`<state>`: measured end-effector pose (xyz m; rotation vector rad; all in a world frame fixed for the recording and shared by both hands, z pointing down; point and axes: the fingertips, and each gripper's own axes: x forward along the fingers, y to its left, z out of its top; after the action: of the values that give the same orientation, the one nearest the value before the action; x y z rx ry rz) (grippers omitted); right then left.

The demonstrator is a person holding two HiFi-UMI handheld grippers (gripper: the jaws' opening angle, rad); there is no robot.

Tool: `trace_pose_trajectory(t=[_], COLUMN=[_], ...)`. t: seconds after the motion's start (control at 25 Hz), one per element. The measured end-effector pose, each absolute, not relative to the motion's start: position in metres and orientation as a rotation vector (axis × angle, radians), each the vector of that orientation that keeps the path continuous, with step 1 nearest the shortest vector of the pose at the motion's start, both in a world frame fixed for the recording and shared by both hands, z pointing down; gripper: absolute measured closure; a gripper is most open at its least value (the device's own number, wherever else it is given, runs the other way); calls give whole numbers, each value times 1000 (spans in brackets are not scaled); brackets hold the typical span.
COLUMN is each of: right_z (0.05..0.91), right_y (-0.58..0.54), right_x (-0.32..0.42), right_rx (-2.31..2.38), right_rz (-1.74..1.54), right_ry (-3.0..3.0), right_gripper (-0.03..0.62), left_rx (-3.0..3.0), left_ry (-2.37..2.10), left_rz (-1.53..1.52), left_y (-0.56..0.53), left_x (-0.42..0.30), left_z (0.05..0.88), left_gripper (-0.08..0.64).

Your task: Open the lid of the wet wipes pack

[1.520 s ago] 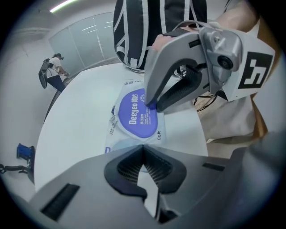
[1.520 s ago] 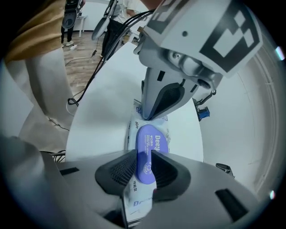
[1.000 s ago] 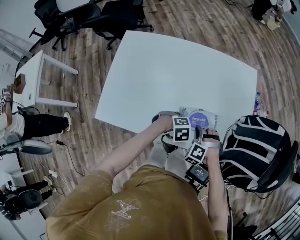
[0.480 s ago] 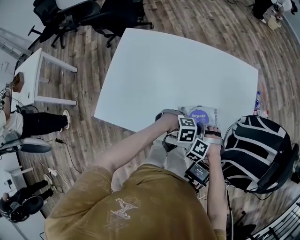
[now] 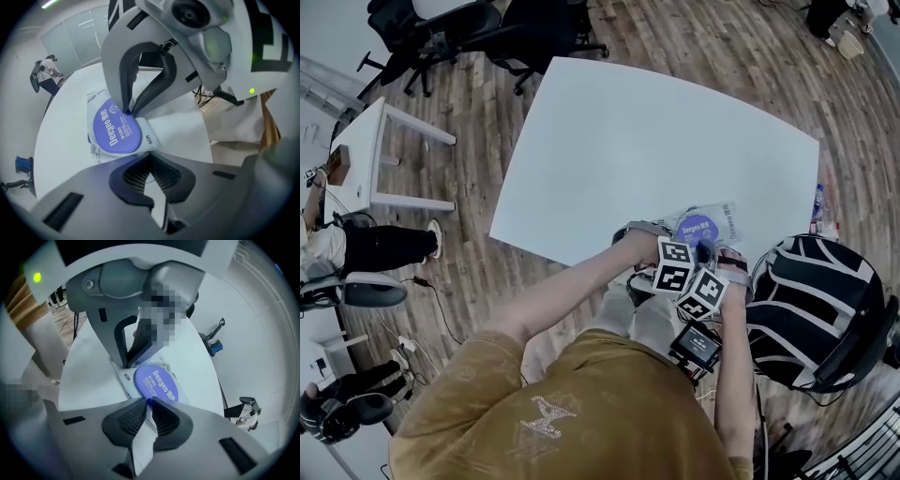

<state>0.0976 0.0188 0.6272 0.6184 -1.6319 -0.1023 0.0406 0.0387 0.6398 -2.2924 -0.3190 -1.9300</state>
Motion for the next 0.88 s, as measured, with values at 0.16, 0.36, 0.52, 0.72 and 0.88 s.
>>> trace_pose_trajectory(t=[0.16, 0.36, 0.52, 0.72, 0.88], right_z=[623, 623, 622, 606, 587], right_y=[9, 5, 2, -19, -34], right_x=[97, 95, 92, 86, 93], right_rx=[671, 703, 737, 938, 1270], right_rz=[-24, 55, 151, 400, 977], right_ry=[-1670, -1716, -1769, -1896, -1991], right_gripper=[548, 549, 563, 584, 583], left_rx=[-2312, -2343, -2372, -2356, -2394], left_ry=[-331, -348, -352, -349, -329], left_rz=[-1922, -1919, -1907, -1906, -1897], left_y=[38, 39, 40, 40, 41], left_x=[41, 41, 42, 42, 43], left_z=[640, 640, 642, 641, 640], left_gripper=[552, 552, 553, 552, 552])
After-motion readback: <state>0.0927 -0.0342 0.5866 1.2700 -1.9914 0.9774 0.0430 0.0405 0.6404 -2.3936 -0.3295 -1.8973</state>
